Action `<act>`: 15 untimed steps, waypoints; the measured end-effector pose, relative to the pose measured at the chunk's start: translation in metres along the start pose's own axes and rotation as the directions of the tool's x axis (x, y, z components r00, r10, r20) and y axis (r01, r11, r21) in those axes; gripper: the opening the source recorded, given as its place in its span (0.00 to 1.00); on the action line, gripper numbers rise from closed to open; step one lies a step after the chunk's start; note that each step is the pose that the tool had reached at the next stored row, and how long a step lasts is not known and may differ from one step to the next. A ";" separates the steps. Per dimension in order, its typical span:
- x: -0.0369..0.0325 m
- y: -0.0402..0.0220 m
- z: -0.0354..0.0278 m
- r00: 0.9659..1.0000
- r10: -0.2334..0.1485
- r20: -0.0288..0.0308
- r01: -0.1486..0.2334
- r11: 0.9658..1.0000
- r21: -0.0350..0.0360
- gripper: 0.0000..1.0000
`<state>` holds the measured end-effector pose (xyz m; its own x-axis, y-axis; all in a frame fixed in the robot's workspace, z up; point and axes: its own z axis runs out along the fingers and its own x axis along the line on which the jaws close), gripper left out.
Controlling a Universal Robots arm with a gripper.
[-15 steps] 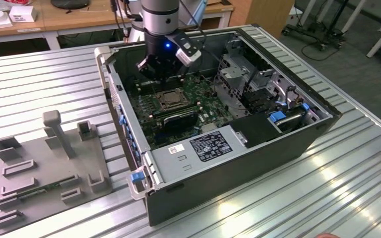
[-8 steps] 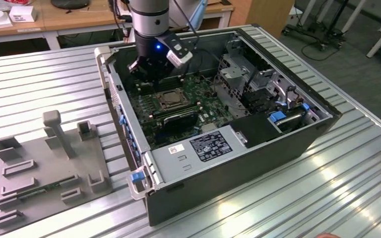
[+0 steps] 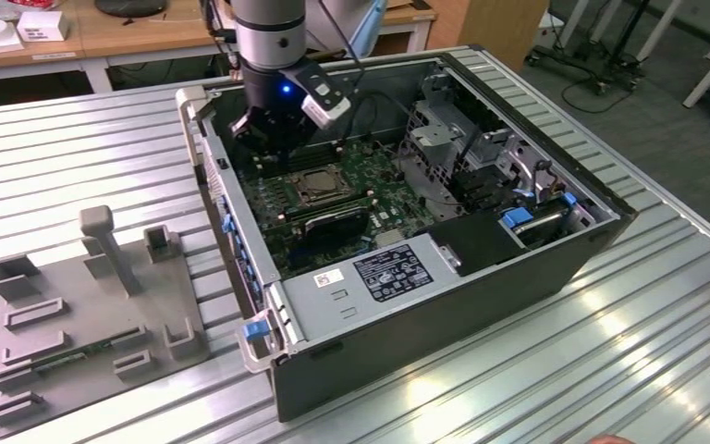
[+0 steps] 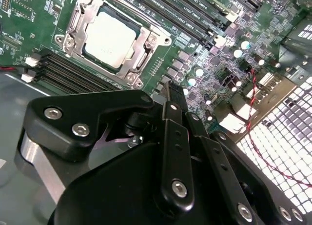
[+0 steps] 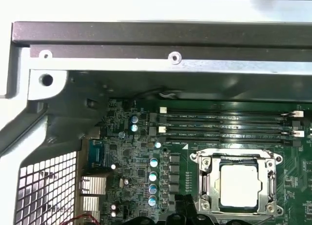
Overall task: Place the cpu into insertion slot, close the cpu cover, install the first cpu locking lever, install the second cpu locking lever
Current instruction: 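Install the first cpu locking lever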
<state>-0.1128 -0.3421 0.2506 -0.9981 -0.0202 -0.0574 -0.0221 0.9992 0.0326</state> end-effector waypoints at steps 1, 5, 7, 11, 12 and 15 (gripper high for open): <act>0.0006 0.0000 0.0000 1.000 0.000 0.000 0.000 1.000 0.000 0.10; 0.0031 0.0002 0.0001 1.000 0.000 0.001 0.000 1.000 -0.003 0.10; 0.0035 0.0007 0.0003 1.000 0.000 0.001 0.000 1.000 -0.003 0.10; 0.0042 0.0028 0.0006 1.000 0.000 0.001 0.000 1.000 -0.004 0.10; 0.0043 0.0034 0.0006 1.000 0.000 0.001 0.000 1.000 -0.004 0.10; 0.0047 0.0066 0.0009 1.000 0.000 0.001 0.000 1.000 -0.004 0.10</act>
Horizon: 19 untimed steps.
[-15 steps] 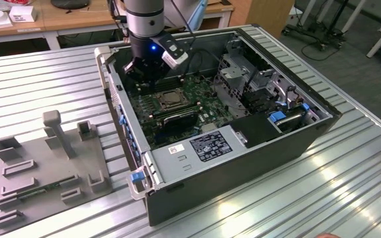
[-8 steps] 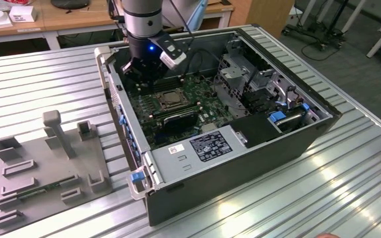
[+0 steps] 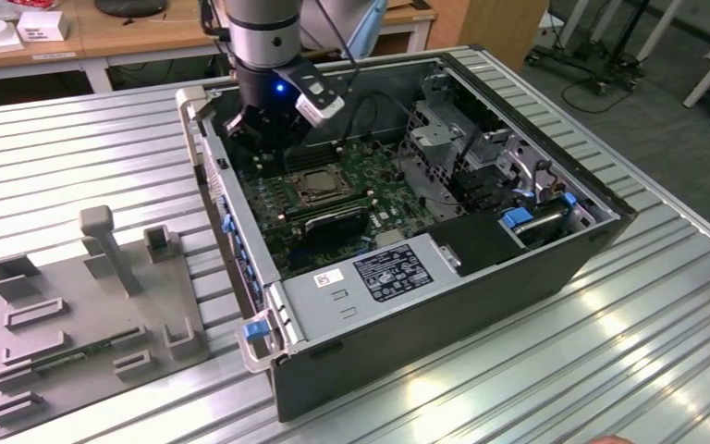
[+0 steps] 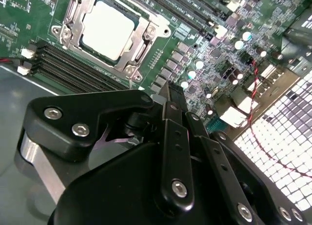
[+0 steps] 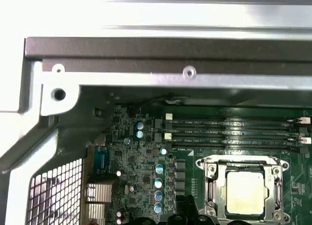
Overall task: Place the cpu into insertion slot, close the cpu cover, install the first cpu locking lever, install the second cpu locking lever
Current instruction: 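Install the first cpu locking lever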
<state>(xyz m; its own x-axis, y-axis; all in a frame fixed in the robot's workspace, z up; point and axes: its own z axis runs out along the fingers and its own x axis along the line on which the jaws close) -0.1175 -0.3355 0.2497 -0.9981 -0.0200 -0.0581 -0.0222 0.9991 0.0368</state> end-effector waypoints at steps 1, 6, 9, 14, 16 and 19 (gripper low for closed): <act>0.0002 0.0011 0.0000 1.000 0.000 0.000 0.000 1.000 0.000 0.10; 0.0006 0.0060 0.0005 1.000 0.000 0.000 0.000 1.000 -0.002 0.10; 0.0007 0.0088 0.0009 1.000 0.000 0.000 0.000 1.000 -0.006 0.10; 0.0009 0.0118 0.0013 1.000 0.001 0.000 -0.001 1.000 -0.023 0.10; 0.0009 0.0127 0.0013 1.000 0.002 0.000 -0.002 1.000 -0.027 0.10; 0.0009 0.0136 0.0014 1.000 0.002 0.001 -0.002 1.000 -0.029 0.10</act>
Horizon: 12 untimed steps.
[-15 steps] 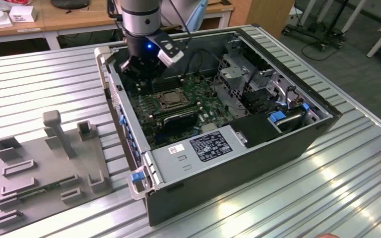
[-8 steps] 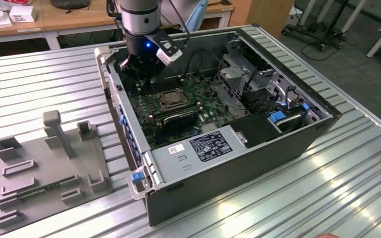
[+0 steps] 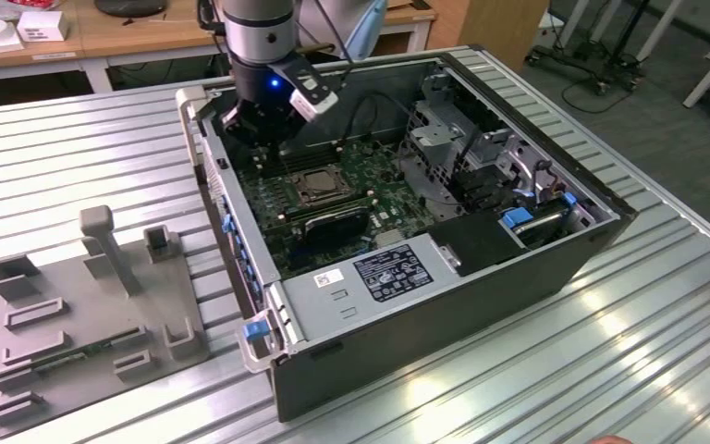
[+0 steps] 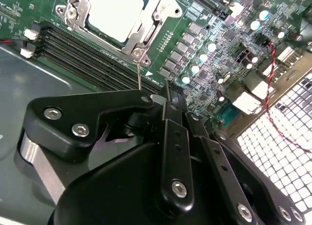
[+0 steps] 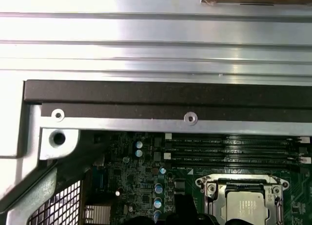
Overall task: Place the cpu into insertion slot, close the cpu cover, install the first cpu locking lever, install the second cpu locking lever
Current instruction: 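Install the first cpu locking lever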
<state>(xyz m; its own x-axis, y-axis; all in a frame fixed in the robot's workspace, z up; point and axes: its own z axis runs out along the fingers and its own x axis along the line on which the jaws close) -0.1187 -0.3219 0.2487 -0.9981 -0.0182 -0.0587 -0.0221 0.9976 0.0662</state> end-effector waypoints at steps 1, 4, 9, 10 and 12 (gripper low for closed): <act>0.0000 0.0004 0.0000 1.000 0.000 0.000 0.000 1.000 -0.001 0.10; 0.0002 0.0025 0.0001 1.000 0.000 0.000 0.000 1.000 -0.001 0.10; 0.0004 0.0040 0.0002 1.000 0.000 0.000 0.000 1.000 -0.001 0.10; 0.0004 0.0041 0.0003 1.000 0.000 0.000 0.000 1.000 -0.001 0.10; 0.0004 0.0042 0.0002 1.000 0.008 0.000 -0.008 1.000 -0.001 0.10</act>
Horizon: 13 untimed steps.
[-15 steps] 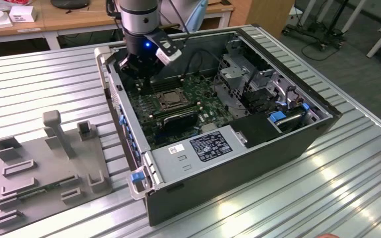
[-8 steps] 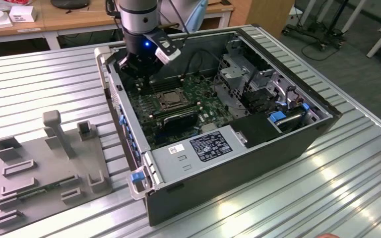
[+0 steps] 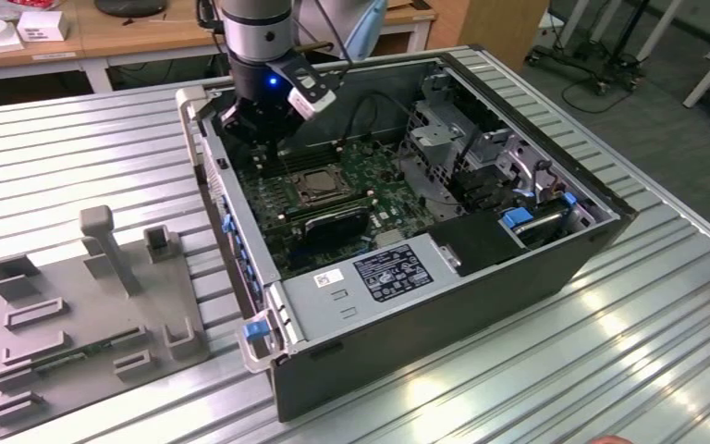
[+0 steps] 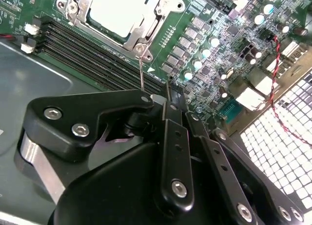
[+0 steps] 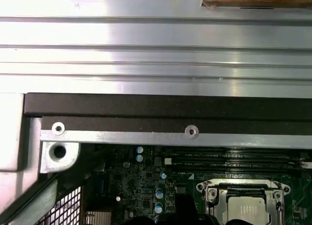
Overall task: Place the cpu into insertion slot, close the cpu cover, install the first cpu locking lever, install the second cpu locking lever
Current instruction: 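Install the first cpu locking lever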
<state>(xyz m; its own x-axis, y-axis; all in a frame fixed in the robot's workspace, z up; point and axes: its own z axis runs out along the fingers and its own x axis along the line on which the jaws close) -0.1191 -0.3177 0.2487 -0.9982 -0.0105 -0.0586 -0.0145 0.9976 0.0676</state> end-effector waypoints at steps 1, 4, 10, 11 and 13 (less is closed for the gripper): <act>0.0000 0.0001 0.0000 1.000 0.006 0.000 -0.006 1.000 0.000 0.10; 0.0000 0.0001 -0.0001 1.000 0.017 0.001 -0.017 1.000 0.001 0.10; -0.0001 0.0002 -0.0015 0.999 0.034 0.002 -0.034 0.999 0.002 0.10; -0.0001 0.0003 -0.0017 0.999 0.037 0.003 -0.037 0.999 0.002 0.10; -0.0002 0.0003 -0.0024 0.999 0.041 0.003 -0.041 0.999 0.002 0.10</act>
<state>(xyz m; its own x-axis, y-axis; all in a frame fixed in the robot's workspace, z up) -0.1191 -0.3175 0.2511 -0.9978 0.0310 -0.0586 0.0270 0.9973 0.0677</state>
